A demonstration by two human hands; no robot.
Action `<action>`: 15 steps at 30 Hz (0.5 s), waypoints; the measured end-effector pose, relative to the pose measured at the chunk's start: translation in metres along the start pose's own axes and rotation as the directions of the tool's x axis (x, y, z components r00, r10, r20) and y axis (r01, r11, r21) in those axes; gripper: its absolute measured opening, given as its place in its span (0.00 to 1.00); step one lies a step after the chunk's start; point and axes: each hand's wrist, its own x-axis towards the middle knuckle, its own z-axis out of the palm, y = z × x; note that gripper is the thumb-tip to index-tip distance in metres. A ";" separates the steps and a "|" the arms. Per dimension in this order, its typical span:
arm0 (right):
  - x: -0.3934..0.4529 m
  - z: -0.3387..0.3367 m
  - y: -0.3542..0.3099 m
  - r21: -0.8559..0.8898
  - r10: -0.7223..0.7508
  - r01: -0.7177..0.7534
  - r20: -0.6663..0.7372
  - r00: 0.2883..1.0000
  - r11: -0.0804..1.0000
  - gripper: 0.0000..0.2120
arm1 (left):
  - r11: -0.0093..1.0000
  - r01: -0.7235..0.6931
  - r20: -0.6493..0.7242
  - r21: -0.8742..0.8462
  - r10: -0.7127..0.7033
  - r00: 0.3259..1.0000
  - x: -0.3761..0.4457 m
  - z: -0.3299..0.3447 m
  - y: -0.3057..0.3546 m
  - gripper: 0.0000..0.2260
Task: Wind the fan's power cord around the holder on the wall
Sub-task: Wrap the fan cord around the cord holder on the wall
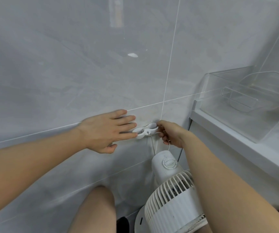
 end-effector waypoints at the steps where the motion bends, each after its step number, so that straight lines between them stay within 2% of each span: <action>1: -0.001 0.000 0.000 0.007 -0.011 0.011 -0.013 1.000 1.000 0.10 | 1.000 -0.001 0.001 -0.002 0.001 1.000 0.001 0.001 0.000 0.31; 9: -0.008 0.004 -0.002 -0.072 -0.159 0.153 -0.076 0.984 0.986 0.03 | 1.000 0.009 -0.003 0.019 -0.009 1.000 0.001 0.003 0.001 0.32; 12: -0.007 0.006 -0.003 -0.151 -0.223 0.204 -0.118 0.968 0.967 0.15 | 0.999 0.017 -0.007 0.027 -0.017 1.000 0.002 0.001 0.002 0.32; 15: -0.007 0.007 -0.004 -0.163 -0.239 0.219 -0.110 0.965 0.962 0.20 | 0.999 0.021 -0.025 0.039 -0.020 0.999 0.002 0.000 0.002 0.31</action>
